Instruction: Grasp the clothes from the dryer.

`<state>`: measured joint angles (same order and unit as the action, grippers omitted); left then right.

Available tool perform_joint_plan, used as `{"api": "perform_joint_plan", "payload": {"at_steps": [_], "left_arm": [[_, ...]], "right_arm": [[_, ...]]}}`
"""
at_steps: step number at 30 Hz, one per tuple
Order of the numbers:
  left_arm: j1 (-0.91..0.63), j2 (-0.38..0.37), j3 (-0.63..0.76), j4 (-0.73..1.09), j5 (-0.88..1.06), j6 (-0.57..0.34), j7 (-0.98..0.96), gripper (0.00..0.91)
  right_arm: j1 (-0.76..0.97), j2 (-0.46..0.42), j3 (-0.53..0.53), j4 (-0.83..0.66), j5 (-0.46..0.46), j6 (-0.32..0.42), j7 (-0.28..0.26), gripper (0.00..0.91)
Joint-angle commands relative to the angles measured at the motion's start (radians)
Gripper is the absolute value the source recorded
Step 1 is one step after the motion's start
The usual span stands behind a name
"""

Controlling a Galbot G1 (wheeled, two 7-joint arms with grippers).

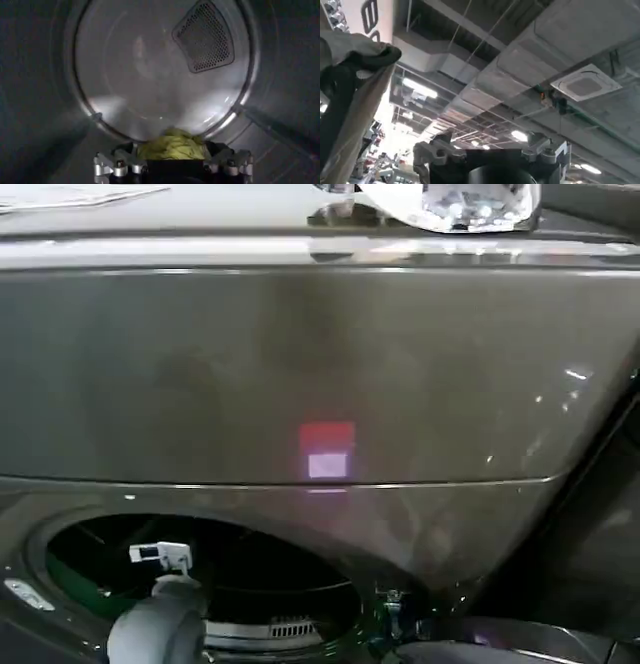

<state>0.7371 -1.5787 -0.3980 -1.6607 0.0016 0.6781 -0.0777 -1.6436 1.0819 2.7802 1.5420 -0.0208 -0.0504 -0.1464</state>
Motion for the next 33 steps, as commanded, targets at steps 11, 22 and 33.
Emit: {"api": "perform_joint_plan", "payload": {"at_steps": [11, 22, 33], "left_arm": [[-0.456, -0.059, -0.128, 0.777, 0.098, -0.434, 0.055, 0.907], [-0.575, -0.079, -0.188, 0.944, 0.156, -0.484, 0.134, 0.907], [-0.618, -0.079, -0.201, 0.999, 0.219, -0.474, 0.209, 0.907]], "right_arm": [[0.001, 0.003, 0.0, 0.015, 0.001, -0.001, 0.0, 0.907], [0.01, 0.01, -0.014, 0.023, 0.001, 0.0, -0.001, 0.907], [0.017, 0.007, -0.016, 0.023, 0.005, -0.002, -0.001, 0.907]]}}
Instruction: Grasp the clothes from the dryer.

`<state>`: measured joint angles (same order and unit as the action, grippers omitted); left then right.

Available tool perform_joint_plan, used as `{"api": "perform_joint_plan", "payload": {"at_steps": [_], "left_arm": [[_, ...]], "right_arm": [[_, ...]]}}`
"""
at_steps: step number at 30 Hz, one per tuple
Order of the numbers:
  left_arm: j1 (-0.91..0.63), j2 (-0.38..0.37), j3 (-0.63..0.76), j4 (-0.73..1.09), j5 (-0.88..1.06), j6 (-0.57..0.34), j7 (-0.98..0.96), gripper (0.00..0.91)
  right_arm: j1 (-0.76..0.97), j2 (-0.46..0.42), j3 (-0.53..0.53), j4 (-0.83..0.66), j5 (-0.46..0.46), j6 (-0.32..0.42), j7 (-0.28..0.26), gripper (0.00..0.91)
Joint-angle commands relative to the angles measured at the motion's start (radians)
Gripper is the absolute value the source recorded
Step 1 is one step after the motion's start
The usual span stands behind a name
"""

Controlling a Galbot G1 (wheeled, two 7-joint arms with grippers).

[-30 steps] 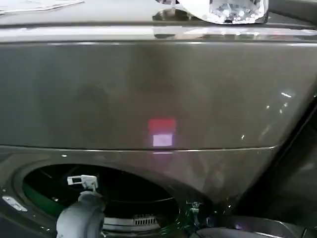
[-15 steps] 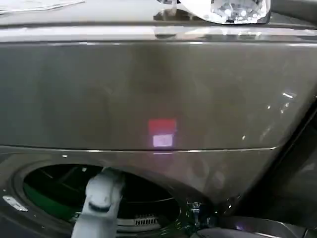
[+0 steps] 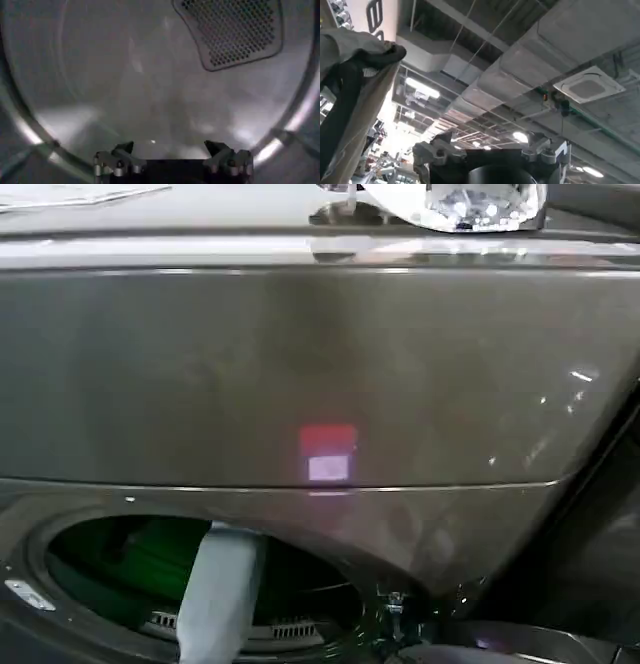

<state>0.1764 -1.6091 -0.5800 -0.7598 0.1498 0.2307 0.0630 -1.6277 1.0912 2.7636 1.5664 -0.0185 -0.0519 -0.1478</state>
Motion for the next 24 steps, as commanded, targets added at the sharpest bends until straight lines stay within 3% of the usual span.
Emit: {"api": "perform_joint_plan", "payload": {"at_steps": [1, 6, 9, 19, 24], "left_arm": [[-0.054, -0.049, -0.018, 0.094, 0.089, -0.015, 0.079, 0.907], [-0.098, -0.033, -0.025, 0.154, 0.262, -0.04, 0.151, 0.907], [-0.141, -0.008, -0.028, 0.173, 0.455, -0.042, 0.303, 0.907], [-0.23, -0.015, 0.0, 0.305, 1.173, -0.132, 0.406, 0.907], [-0.221, -0.021, 0.079, 0.285, 1.279, -0.172, 0.505, 0.907]], "right_arm": [[0.0, -0.002, 0.0, -0.002, 0.002, 0.001, 0.0, 0.907], [-0.001, -0.003, -0.001, -0.006, 0.004, 0.002, -0.002, 0.907], [-0.003, -0.005, 0.001, -0.009, 0.007, 0.002, -0.002, 0.907], [0.009, -0.003, -0.011, -0.002, 0.006, 0.002, -0.002, 0.907], [-0.001, -0.001, -0.003, -0.011, 0.007, 0.007, -0.004, 0.907]]}}
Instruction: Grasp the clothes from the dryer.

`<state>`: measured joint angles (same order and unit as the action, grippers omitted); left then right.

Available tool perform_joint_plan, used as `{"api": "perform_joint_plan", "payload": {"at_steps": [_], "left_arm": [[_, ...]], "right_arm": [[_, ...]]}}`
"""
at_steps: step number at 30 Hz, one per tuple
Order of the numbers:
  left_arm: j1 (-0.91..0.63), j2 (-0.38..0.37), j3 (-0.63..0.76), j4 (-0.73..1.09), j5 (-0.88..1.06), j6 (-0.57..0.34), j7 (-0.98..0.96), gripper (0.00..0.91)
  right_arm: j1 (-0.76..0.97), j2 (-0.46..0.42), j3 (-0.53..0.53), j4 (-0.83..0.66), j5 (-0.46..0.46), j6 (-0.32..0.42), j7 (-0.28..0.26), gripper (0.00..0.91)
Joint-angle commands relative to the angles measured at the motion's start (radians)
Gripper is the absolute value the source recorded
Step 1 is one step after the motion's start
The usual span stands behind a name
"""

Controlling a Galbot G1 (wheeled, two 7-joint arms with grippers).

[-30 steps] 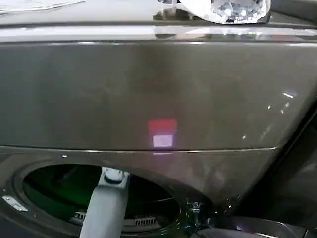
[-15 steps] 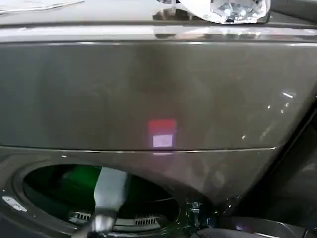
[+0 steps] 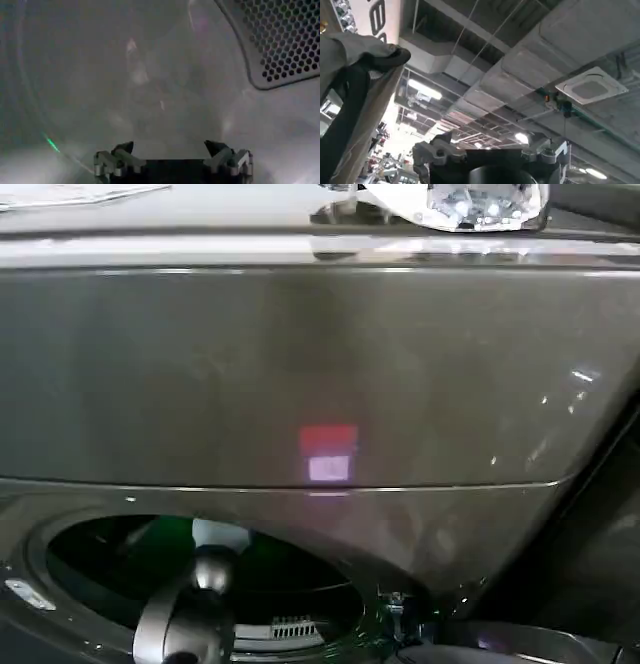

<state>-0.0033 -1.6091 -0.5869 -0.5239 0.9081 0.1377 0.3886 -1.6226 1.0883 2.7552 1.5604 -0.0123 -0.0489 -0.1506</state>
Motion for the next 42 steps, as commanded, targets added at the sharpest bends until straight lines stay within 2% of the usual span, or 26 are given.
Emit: {"api": "perform_joint_plan", "payload": {"at_steps": [1, 7, 11, 17, 21, 24, 27, 30, 33, 35, 42], "left_arm": [[-0.041, -0.02, 0.097, 0.045, 0.577, -0.112, 0.217, 0.907], [-0.023, 0.011, 0.207, 0.005, 0.702, -0.168, 0.34, 0.907], [-0.033, 0.019, 0.21, 0.005, 0.796, -0.207, 0.394, 0.907], [-0.046, 0.036, 0.212, -0.003, 0.836, -0.29, 0.521, 0.907], [-0.052, 0.046, 0.215, -0.003, 0.845, -0.355, 0.534, 0.907], [-0.062, 0.052, 0.218, -0.001, 0.815, -0.383, 0.558, 0.907], [-0.071, 0.059, 0.23, -0.006, 0.73, -0.463, 0.617, 0.907], [-0.082, 0.07, 0.23, -0.004, 0.52, -0.524, 0.717, 0.907], [-0.084, 0.081, 0.231, -0.001, 0.427, -0.566, 0.804, 0.907], [-0.084, 0.086, 0.23, 0.001, 0.359, -0.567, 0.856, 0.907], [-0.091, 0.094, 0.222, 0.016, 0.315, -0.553, 0.888, 0.907]], "right_arm": [[-0.009, 0.002, 0.007, -0.005, 0.001, 0.004, -0.001, 0.907], [-0.013, -0.003, 0.013, -0.014, 0.002, 0.004, -0.002, 0.907], [-0.011, -0.004, 0.012, -0.012, 0.001, 0.005, -0.002, 0.907], [-0.007, -0.001, 0.009, -0.014, -0.001, 0.008, -0.005, 0.907], [-0.007, -0.002, 0.01, -0.014, -0.003, 0.009, -0.004, 0.907], [-0.006, -0.002, 0.009, -0.015, -0.004, 0.01, -0.005, 0.907], [-0.003, 0.003, 0.006, -0.014, -0.004, 0.011, -0.006, 0.907], [-0.003, 0.008, 0.003, -0.014, -0.004, 0.015, -0.007, 0.907], [-0.004, 0.01, 0.002, -0.016, -0.005, 0.02, -0.009, 0.907], [-0.004, 0.007, 0.003, -0.022, -0.005, 0.021, -0.009, 0.907], [-0.001, 0.005, -0.003, -0.023, -0.005, 0.025, -0.01, 0.907]]}}
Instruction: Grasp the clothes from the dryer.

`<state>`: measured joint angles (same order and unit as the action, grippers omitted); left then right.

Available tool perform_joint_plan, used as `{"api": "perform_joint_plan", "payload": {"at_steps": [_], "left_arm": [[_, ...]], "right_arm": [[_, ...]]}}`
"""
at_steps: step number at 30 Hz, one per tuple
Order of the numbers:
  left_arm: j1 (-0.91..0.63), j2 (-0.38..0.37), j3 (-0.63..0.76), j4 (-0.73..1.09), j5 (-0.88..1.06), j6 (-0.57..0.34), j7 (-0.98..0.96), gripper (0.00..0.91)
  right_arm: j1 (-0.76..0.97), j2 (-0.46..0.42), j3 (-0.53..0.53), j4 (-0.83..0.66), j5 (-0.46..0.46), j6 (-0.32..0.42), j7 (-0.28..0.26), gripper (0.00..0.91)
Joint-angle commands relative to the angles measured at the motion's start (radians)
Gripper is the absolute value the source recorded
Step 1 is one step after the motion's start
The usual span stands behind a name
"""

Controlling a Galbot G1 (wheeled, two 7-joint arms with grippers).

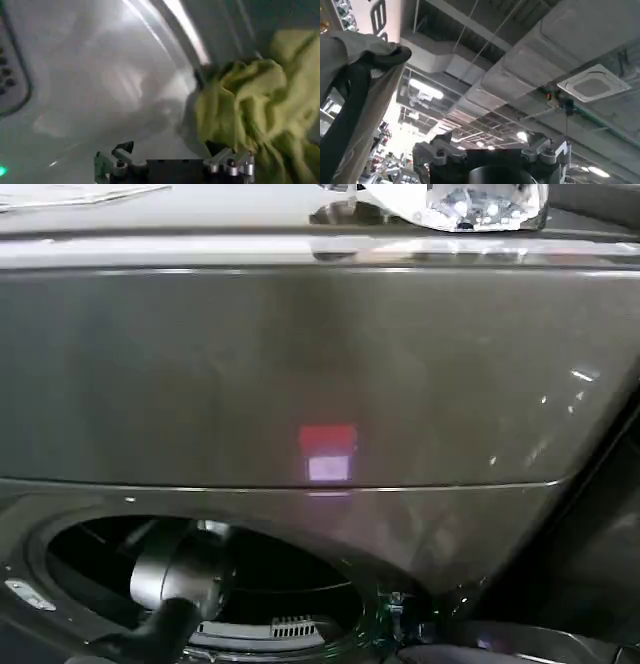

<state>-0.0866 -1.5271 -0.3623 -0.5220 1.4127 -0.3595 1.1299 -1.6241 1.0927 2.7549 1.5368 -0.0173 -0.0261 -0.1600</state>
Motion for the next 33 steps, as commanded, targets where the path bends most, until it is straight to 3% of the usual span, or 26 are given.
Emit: {"api": "perform_joint_plan", "payload": {"at_steps": [1, 15, 33], "left_arm": [[-0.008, 0.012, -0.001, 0.026, -0.184, -0.024, 0.118, 0.907], [0.011, 0.014, -0.003, 0.076, -0.054, 0.126, -0.028, 0.907], [0.015, 0.047, -0.029, 0.118, 0.084, 0.143, -0.221, 0.907]], "right_arm": [[0.001, 0.001, -0.003, 0.0, 0.0, 0.003, -0.001, 0.907], [0.003, 0.009, -0.009, -0.007, -0.001, 0.019, -0.006, 0.907], [0.033, -0.006, -0.048, -0.008, -0.021, 0.027, -0.006, 0.907]]}}
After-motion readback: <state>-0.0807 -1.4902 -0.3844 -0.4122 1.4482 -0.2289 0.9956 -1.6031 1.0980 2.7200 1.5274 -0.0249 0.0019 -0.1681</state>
